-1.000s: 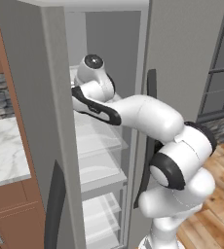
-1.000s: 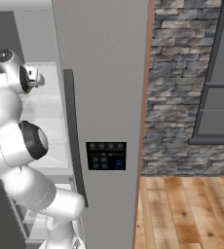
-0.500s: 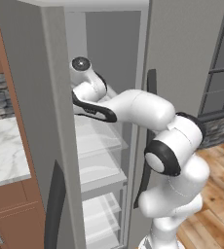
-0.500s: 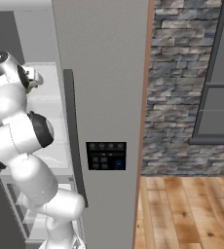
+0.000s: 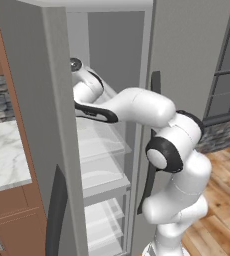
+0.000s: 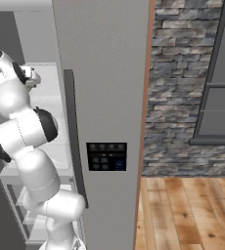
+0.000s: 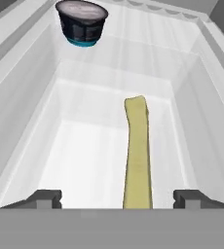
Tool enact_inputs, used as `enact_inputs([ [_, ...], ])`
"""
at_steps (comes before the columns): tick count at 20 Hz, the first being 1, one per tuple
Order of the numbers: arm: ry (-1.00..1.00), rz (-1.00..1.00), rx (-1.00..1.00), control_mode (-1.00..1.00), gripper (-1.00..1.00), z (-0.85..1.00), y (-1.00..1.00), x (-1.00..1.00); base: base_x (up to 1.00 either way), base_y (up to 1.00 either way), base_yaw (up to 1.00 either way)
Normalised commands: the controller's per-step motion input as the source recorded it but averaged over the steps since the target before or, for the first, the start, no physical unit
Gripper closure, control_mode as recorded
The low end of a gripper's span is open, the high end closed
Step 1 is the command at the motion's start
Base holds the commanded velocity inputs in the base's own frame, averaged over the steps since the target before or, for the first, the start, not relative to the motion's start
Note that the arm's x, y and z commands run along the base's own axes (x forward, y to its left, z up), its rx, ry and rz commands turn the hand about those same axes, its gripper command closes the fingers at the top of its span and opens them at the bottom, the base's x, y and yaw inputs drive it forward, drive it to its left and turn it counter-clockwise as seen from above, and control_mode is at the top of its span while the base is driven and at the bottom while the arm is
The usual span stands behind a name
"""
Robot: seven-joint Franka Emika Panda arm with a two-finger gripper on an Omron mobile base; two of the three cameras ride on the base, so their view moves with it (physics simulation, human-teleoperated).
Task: Pick the egg and butter from the fridge and place them by the bowl for mixing.
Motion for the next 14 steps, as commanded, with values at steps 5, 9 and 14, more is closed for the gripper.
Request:
enact_inputs([
  [5, 0.00, 0.00, 0.03, -1.00, 1.00, -0.79, -0.16, -0.08, 0.00, 0.00, 0.00],
  [9, -0.04, 0.00, 0.19, -1.00, 1.00, -0.63, -0.58, -0.24, 0.00, 0.00, 0.00],
  [14, 0.00, -0.01, 0.02, -1.00, 1.00, -0.02, -0.05, 0.00, 0.00, 0.00, 0.00],
])
